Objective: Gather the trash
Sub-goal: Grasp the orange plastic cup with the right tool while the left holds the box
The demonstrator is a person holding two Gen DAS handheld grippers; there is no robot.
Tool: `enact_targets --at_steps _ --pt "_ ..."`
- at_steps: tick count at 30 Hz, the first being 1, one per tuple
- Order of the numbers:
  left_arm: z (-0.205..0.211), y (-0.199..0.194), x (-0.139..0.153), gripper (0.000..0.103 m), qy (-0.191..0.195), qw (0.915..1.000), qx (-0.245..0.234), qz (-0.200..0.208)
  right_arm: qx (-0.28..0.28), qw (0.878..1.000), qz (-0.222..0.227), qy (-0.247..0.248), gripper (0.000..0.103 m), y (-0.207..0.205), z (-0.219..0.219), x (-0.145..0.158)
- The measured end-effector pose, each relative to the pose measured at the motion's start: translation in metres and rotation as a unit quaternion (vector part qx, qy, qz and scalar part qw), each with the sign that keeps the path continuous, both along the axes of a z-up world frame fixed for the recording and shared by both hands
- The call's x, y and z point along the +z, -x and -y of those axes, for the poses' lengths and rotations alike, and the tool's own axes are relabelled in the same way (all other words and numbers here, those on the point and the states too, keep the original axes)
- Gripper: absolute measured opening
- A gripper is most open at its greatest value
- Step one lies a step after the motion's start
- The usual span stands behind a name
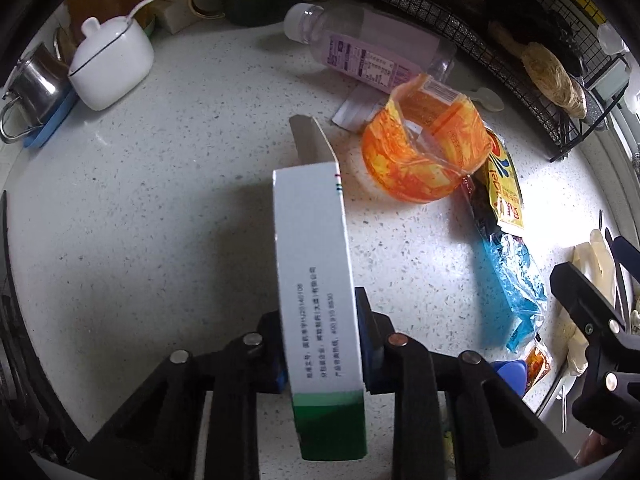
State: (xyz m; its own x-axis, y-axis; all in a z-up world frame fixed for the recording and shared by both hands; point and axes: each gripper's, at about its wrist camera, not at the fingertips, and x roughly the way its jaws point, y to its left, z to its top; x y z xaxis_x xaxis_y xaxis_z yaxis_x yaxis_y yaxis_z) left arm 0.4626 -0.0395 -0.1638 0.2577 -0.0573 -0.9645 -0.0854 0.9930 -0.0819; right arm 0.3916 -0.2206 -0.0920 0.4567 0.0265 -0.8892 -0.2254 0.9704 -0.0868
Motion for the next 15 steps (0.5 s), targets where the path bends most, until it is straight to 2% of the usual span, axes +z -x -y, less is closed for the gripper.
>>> enact_targets --at_steps 3,5,10,15 --pt "-0.014 0.007 0.015 0.023 0.008 0.9997 -0.001 0.023 0.015 1.000 0.002 -0.005 0.103 0.000 -0.015 0.003" --pt "-0.026 0.009 0.028 0.023 -0.001 0.9993 -0.003 0.037 0.024 1.000 0.007 -0.016 0.103 -0.001 -0.023 0.007" --pt "-0.055 0.005 0.050 0.023 -0.006 0.9988 0.008 0.049 0.044 0.998 0.015 -0.042 0.103 -0.010 -0.051 0.016" --pt "-0.071 -0.015 0.045 0.023 0.001 0.9988 0.022 0.044 0.063 0.996 0.014 -0.059 0.103 -0.026 -0.076 0.015"
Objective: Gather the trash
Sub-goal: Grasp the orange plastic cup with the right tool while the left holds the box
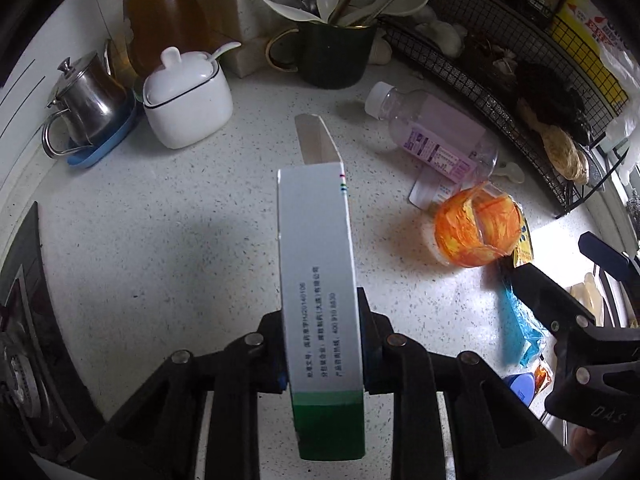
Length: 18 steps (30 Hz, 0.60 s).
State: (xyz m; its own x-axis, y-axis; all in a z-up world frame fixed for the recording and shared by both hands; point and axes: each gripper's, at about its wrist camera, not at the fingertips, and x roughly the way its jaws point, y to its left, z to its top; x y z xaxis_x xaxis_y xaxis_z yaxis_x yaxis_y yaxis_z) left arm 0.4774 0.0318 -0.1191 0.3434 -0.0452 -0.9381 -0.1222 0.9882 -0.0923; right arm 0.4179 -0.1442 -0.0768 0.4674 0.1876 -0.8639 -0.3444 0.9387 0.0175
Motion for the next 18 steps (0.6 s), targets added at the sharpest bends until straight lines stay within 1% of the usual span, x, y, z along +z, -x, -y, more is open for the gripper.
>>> enact_targets --at_steps 3,5,7,10,13,15,18 --pt "0.000 -0.010 -0.008 0.023 -0.012 0.9999 0.000 0.002 0.004 1.000 -0.010 0.002 0.103 -0.017 -0.012 -0.010" --pt "-0.006 -0.015 -0.013 0.023 -0.003 1.0000 -0.003 0.002 0.011 1.000 -0.017 0.004 0.102 -0.026 -0.017 -0.019" --pt "-0.010 -0.020 -0.021 0.023 0.001 1.0000 -0.003 -0.004 0.016 1.000 -0.025 0.011 0.097 -0.037 -0.023 -0.029" --pt "-0.012 -0.026 -0.030 0.023 0.007 0.9999 -0.003 -0.014 0.020 0.999 -0.041 0.019 0.093 -0.050 -0.030 -0.042" --pt "-0.014 -0.032 -0.039 0.023 0.013 0.9997 -0.004 -0.020 0.025 0.998 -0.057 0.023 0.081 -0.059 -0.035 -0.052" --pt "-0.013 -0.036 -0.042 0.023 0.018 0.9995 -0.009 -0.023 0.024 0.997 -0.072 0.021 0.066 -0.065 -0.037 -0.060" --pt "-0.012 -0.034 -0.042 0.023 0.018 0.9995 -0.016 -0.021 0.020 0.997 -0.076 0.020 0.065 -0.067 -0.039 -0.064"
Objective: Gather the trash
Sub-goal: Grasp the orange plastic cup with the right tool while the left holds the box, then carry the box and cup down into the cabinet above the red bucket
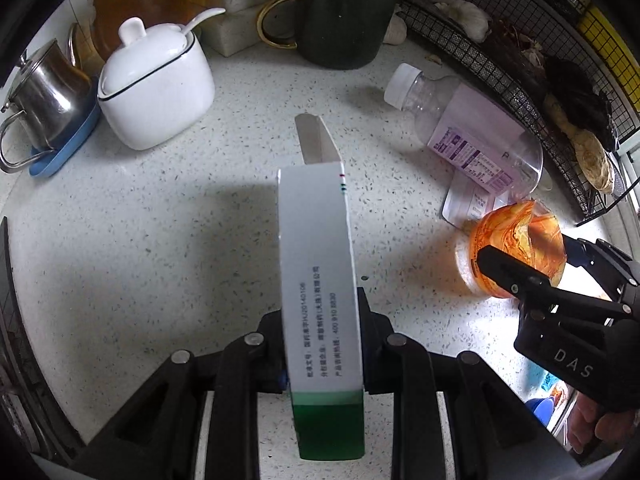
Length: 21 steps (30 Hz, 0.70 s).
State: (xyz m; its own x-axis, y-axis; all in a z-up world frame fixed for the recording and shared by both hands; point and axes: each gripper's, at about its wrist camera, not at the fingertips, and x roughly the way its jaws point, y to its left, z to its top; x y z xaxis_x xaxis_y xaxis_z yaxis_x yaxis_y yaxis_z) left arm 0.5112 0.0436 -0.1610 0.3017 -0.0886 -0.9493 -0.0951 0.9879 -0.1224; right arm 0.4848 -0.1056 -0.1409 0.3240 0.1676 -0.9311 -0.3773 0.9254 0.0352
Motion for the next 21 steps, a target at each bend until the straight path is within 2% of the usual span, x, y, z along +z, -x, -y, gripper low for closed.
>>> enact_targets --at_steps 8,17,21 --pt "0.011 0.035 0.023 0.023 -0.007 0.9999 -0.003 0.014 0.013 1.000 0.012 -0.013 0.063 0.027 0.004 0.019" --pt "0.043 0.106 0.067 0.023 -0.001 0.9993 0.004 0.038 0.026 0.998 0.038 -0.042 0.063 0.096 0.028 0.058" --pt "0.062 0.141 0.084 0.023 -0.015 0.9985 0.017 0.050 0.045 0.996 0.060 -0.052 0.063 0.134 0.052 0.078"
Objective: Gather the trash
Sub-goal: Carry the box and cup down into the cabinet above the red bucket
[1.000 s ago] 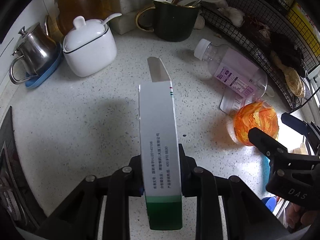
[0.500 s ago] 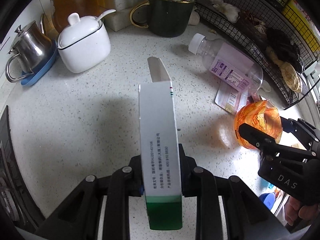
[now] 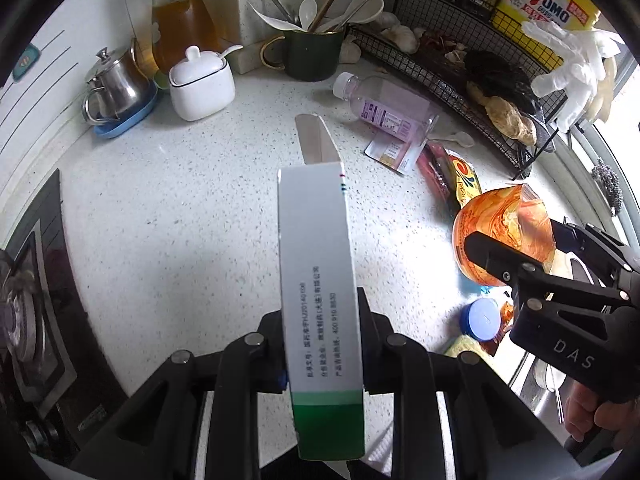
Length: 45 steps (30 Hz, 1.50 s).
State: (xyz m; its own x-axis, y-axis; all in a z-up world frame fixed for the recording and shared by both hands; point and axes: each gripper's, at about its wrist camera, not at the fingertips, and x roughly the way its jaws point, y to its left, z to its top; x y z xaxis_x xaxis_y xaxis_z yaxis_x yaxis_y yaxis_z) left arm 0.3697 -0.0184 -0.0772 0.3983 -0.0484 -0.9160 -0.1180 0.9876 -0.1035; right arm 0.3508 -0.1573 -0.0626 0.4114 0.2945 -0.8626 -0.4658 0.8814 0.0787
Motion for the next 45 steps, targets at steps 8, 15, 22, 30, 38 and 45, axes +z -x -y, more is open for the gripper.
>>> enact_targets --at_steps 8,15,22,30,38,45 --pt "0.021 0.070 0.026 0.023 -0.003 0.9993 0.027 0.024 0.036 0.999 0.028 -0.009 0.063 0.049 0.017 0.018" --pt "0.018 0.124 0.029 0.023 0.009 0.9983 0.041 0.040 0.046 0.998 0.042 -0.011 0.063 0.090 0.022 0.021" --pt "-0.001 0.190 0.029 0.023 -0.002 0.9978 0.046 0.048 0.060 0.997 0.053 -0.007 0.063 0.147 0.013 0.018" --pt "-0.032 0.288 0.017 0.023 -0.001 0.9969 0.063 0.048 0.081 0.995 0.057 0.000 0.061 0.219 -0.005 0.013" --pt "-0.052 0.366 -0.005 0.023 -0.012 0.9963 0.076 0.040 0.105 0.993 0.051 -0.002 0.059 0.287 -0.026 -0.009" --pt "-0.061 0.400 -0.044 0.023 -0.009 0.9965 0.083 0.007 0.125 0.992 0.032 0.010 0.059 0.317 -0.038 -0.041"
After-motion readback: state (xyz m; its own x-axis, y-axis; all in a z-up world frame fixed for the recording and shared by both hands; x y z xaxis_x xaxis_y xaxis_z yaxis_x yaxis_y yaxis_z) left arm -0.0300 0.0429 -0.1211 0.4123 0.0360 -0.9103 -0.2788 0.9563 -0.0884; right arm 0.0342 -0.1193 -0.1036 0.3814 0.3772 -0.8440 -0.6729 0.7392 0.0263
